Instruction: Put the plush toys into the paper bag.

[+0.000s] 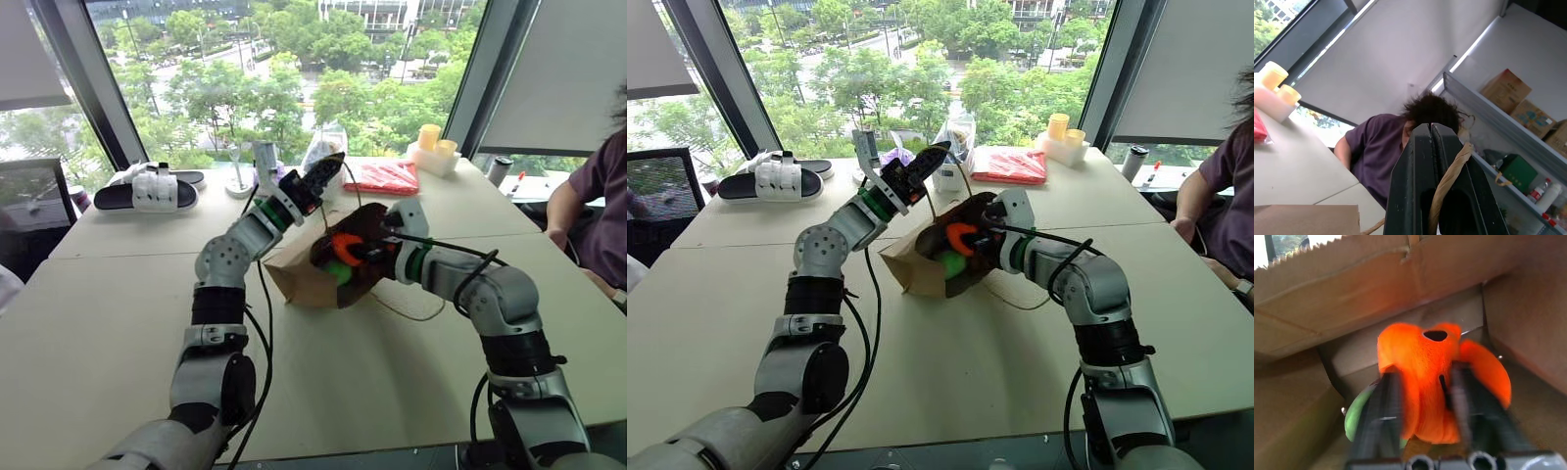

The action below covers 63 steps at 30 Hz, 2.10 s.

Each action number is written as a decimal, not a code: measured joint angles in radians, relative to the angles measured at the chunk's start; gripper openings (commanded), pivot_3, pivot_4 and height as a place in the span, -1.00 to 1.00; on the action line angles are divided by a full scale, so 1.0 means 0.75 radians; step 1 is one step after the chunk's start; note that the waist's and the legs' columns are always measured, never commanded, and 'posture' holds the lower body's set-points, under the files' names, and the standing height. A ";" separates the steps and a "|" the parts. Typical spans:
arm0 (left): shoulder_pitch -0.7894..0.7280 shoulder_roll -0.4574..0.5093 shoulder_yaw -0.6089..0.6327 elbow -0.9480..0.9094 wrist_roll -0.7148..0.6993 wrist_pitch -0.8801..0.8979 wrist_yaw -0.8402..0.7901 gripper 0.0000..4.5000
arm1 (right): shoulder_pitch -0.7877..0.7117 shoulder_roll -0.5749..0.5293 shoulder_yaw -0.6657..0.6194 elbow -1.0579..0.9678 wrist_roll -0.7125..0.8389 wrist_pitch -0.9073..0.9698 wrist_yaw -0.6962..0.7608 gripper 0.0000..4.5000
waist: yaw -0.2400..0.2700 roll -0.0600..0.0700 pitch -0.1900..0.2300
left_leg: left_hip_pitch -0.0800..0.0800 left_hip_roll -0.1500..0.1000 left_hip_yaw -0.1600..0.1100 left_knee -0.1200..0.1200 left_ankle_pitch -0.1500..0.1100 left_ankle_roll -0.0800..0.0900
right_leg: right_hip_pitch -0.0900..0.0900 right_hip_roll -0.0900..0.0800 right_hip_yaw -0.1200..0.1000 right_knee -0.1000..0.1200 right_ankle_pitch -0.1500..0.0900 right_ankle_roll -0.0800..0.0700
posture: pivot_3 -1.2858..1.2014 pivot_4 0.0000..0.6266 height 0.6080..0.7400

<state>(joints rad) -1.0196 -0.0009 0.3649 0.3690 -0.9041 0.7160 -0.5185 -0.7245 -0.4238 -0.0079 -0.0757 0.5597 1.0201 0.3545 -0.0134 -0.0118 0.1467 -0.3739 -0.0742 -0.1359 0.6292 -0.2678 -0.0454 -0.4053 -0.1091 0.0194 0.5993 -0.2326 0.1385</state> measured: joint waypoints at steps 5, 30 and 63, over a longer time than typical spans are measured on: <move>-0.003 0.003 0.017 0.009 -0.028 -0.007 -0.002 -1.00 | 0.024 0.003 -0.025 -0.044 -0.004 0.018 -0.006 0.99 | 0.001 0.000 0.000 | 0.000 0.000 0.000 0.000 0.000 0.000 | 0.000 0.000 0.000 0.000 0.000 0.000 | 0.03 -0.52 1.00; -0.038 -0.007 0.004 0.136 -0.027 -0.062 -0.059 -1.00 | 0.885 0.121 -0.858 -0.571 0.665 0.096 -0.184 0.99 | 0.002 0.000 0.000 | 0.003 0.001 0.001 0.001 -0.006 0.010 | 0.004 0.001 0.001 0.000 0.000 0.000 | 0.03 -0.52 1.00; -0.068 0.091 0.014 -0.142 -0.147 0.171 0.158 -1.00 | 0.481 -0.106 -0.668 -0.528 1.396 -0.367 -0.488 -0.97 | 0.001 0.000 0.000 | 0.003 0.003 0.000 0.001 -0.006 0.010 | 0.004 0.003 0.001 -0.001 0.000 0.000 | 0.03 -0.52 1.00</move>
<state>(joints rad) -1.0710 0.0675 0.3751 0.2623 -1.0143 0.8445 -0.4001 -0.3639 -0.5033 -0.5088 -0.4720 1.6064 0.7451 -0.0114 -0.0126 -0.0115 0.1465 -0.3719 -0.0723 -0.1361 0.6301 -0.2721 -0.0380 -0.4020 -0.1065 0.0204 0.5988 -0.2328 0.1386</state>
